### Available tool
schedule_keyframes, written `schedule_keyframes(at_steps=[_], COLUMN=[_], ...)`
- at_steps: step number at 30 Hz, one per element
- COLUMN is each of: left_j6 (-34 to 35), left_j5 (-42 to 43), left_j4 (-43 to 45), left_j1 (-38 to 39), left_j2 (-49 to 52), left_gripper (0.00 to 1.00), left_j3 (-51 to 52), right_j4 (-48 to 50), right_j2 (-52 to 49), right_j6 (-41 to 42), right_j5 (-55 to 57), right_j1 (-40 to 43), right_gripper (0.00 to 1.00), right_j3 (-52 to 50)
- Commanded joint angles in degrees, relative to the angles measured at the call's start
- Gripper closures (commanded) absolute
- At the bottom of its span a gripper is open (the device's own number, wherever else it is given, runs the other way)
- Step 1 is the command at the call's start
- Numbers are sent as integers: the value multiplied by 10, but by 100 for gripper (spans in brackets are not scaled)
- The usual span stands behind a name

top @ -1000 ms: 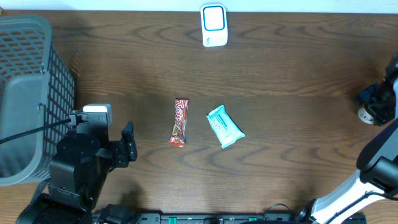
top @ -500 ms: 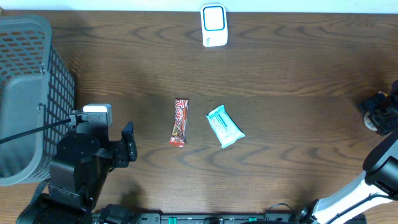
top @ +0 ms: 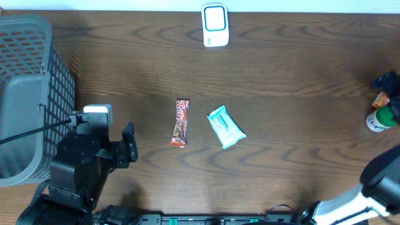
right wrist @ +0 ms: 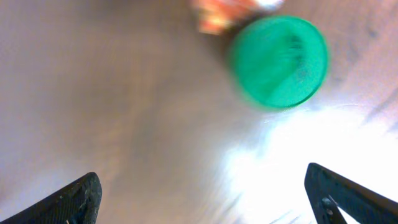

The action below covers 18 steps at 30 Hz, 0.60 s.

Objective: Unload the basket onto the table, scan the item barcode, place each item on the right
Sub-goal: 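Reach the right gripper to the mint-green wipes pack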

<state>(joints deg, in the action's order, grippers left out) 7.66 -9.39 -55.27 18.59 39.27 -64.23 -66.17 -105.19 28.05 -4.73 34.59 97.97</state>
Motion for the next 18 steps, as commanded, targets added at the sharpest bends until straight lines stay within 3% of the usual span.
schedule_keyframes(at_steps=[1, 10, 15, 18], left_j6=[-1, -1, -1, -1], left_j5=[-5, -5, -5, -5], left_j4=[0, 0, 0, 0], left_j1=[0, 0, 0, 0], left_j2=[0, 0, 0, 0], left_gripper=[17, 17, 17, 17], left_j3=[-9, -9, -9, -9], right_j4=[-14, -2, 65, 104], right_j2=[84, 87, 49, 28], right_j6=[10, -1, -158, -161], right_j5=[-114, -122, -236, -243], right_j1=[-59, -357, -463, -495], right_gripper=[1, 1, 1, 1], right_j3=[29, -57, -166, -210])
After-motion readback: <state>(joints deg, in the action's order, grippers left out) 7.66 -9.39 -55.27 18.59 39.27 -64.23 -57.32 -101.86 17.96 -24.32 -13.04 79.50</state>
